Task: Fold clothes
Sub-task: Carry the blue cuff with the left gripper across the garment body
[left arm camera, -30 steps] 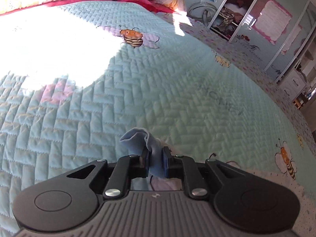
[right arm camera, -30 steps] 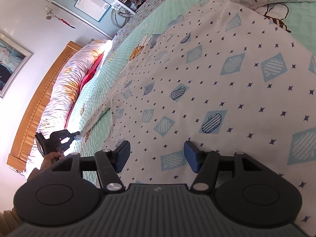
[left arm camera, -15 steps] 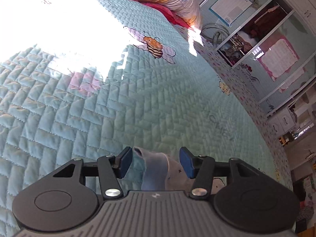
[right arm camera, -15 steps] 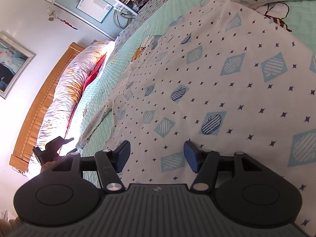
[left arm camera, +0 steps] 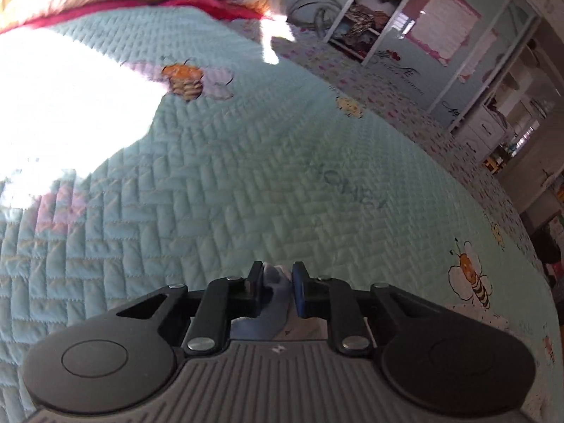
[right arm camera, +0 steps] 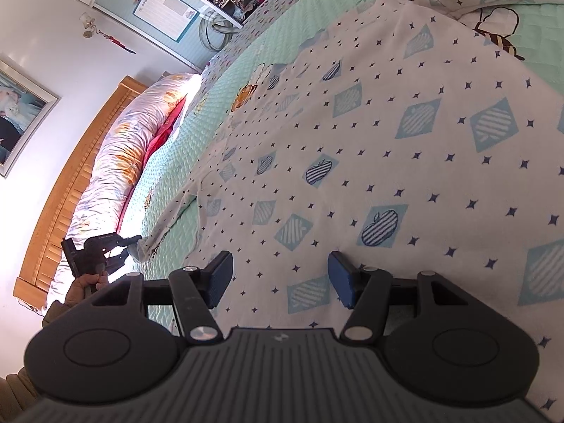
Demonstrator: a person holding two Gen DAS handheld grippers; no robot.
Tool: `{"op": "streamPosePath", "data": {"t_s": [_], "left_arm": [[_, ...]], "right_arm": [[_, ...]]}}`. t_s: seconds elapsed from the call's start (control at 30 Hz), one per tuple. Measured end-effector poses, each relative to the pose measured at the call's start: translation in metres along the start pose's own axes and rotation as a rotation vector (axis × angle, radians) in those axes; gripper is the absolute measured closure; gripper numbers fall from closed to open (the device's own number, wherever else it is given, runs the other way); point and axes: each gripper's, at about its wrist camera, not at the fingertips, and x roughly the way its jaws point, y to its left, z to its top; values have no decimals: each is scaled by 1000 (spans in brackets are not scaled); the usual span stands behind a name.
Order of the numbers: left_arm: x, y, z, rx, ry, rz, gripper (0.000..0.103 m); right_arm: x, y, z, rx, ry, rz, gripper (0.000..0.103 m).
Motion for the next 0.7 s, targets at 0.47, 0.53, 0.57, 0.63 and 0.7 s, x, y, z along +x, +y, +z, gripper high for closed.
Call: {"op": "streamPosePath", "data": {"t_s": [0.47,0.53,0.57,0.63,0.7], "left_arm": [[23,36,-12,85,-47,403,48],[11,45,-11,-11,-36,374,48],[5,49,-11,-62,-30,333,48],[-9,56,-21,-224,-14,242,48],[-18,66,-37,-409,-1,137,48]], "right_arm": [[-1,-2,0,10,0,11,42],[-1,-2,0,11,-1,15,42],[-1,-2,0,11,-2,16,42],[-1,-2,0,11,-5,16,42],[-1,-3,0,13,-7,18,42]]}}
